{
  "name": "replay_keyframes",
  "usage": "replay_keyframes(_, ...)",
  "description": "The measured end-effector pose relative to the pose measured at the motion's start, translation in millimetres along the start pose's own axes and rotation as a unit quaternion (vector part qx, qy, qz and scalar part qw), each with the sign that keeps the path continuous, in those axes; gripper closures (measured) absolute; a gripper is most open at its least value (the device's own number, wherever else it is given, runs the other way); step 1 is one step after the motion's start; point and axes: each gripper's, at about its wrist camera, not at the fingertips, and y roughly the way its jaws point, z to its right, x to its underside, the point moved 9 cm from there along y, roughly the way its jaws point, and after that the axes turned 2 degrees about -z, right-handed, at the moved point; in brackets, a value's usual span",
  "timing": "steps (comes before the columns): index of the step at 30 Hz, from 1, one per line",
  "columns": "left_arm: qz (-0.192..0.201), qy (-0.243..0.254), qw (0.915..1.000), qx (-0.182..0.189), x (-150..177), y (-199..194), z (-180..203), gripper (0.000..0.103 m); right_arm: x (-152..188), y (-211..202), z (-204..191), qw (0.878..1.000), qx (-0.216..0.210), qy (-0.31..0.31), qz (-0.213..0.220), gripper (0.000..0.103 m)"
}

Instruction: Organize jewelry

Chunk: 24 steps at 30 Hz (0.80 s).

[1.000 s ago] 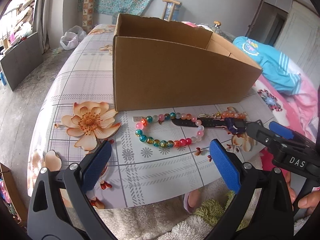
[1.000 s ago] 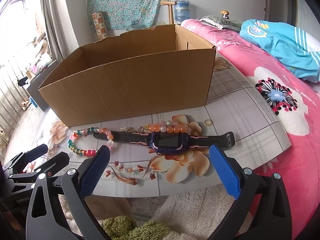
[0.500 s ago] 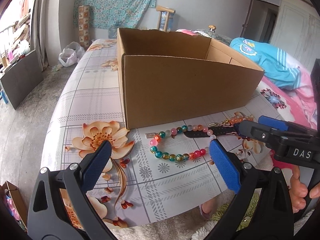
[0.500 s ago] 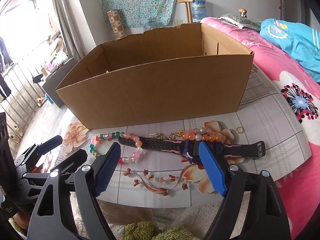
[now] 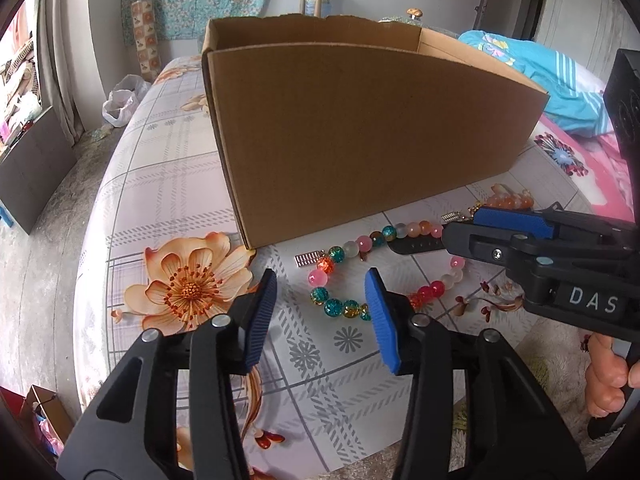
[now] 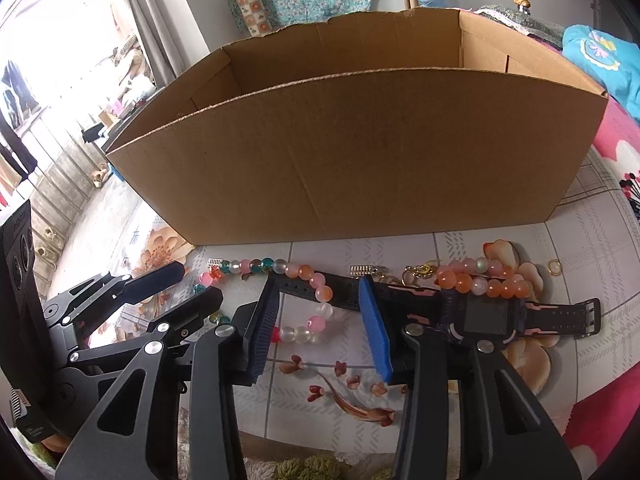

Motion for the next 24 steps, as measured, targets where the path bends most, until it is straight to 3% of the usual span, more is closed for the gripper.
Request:
replay_keyframes(6, -0.010, 0.021, 0.9997, -0.013, -4.2, 8.4, 4.3, 0.073, 2.5, 13.5, -5.6, 1.000, 0.020, -0.018, -0.013, 0.075)
replay_keyframes(9, -0.012, 0.030, 0.9992, -0.024, -6.2, 10.5, 6.5, 0.085, 1.9, 14.9, -8.3, 0.998, 0.041, -0.038, -0.011, 0.083)
replay_keyframes(11, -0.014, 0.027, 0.9993, -0.019, -10.1, 12.7, 9.6, 0.093, 2.7, 16.0, -11.9, 0.999, 0.029, -0.037, -0.013, 0.092)
replay_keyframes(17, 0.000, 0.022, 0.9997, -0.011, -13.9, 0.7, 14.3, 0.094, 3.3, 6.6, -8.8, 1.000, 0.001, -0.021, -0.006, 0.093)
replay_keyframes(24, 0.046, 0.013, 0.9981, 0.040, -33.4, -46.1, 25.7, 0.094, 0.1, -40.9, -7.4, 0.999, -0.027, -0.026, 0.039, 0.093)
